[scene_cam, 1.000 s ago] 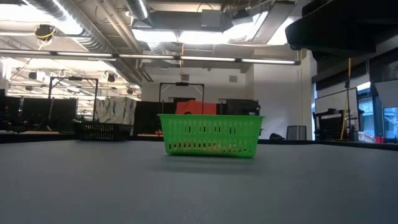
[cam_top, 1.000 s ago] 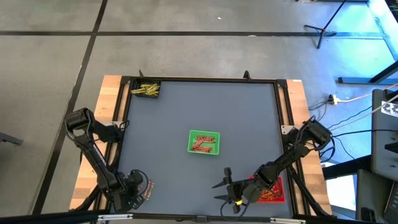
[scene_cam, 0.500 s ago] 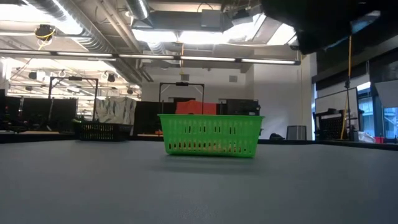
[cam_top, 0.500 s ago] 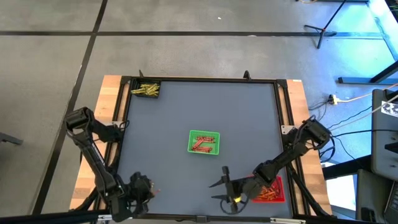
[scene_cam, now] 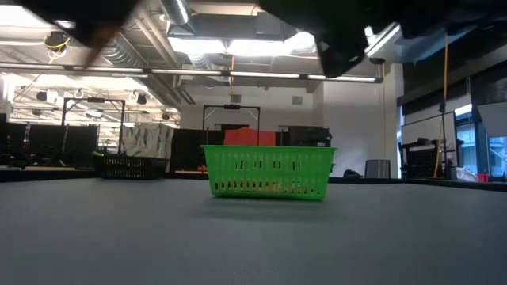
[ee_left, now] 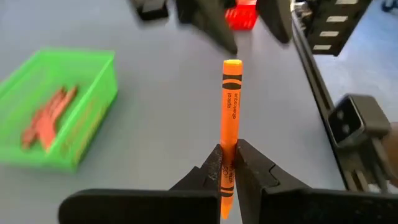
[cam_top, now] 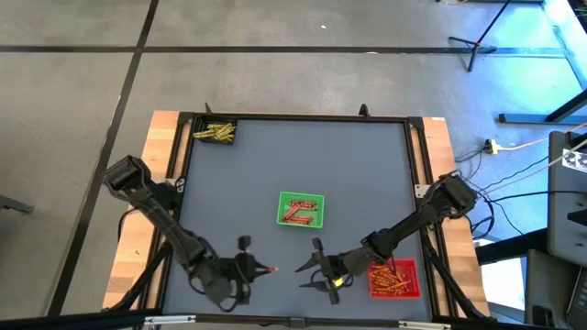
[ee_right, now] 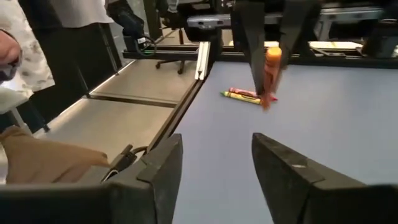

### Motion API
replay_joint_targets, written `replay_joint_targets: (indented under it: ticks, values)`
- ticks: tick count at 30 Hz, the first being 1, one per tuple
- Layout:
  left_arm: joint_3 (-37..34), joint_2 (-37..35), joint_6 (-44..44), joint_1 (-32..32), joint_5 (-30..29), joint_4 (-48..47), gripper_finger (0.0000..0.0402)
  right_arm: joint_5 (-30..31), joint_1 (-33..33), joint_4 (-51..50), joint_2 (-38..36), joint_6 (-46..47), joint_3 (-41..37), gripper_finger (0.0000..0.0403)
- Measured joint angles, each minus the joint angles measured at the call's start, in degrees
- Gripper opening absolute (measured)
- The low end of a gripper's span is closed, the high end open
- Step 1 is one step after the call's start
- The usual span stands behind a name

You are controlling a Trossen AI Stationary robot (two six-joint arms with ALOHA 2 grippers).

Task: Sort crayons
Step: Put the orange crayon into the red bin

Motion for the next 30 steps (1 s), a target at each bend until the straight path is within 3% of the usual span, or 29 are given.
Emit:
replay_joint_targets:
  ticks: [6,10,15,19,27,30]
  values:
    - [0.0,2.8,13.9,5.9,8.7,10.9,0.0009,-0.9,-1.5,0.1,0.9,-1.4,1.4,0.0244]
    - [0.0,4.6,17.0,8.3,11.7,15.2,0.0009,3.9,-1.5,0.9,0.9,-3.0,1.4,0.0275]
    - [0.0,6.4,18.5,10.7,13.8,19.0,0.0009,2.6,-2.6,1.4,0.9,-3.1,1.4,0.0278]
    - [-0.1,6.4,18.6,11.9,13.8,19.0,0.0009,2.0,-3.0,1.5,0.9,-4.4,1.9,0.0228]
    - [-0.1,6.4,21.5,11.8,13.7,20.6,0.0009,3.9,-3.0,1.2,0.9,-8.9,2.2,0.0021]
    - [-0.1,6.4,21.5,11.8,13.6,20.7,0.0009,4.6,-2.9,0.9,0.8,-10.3,2.3,0.0026]
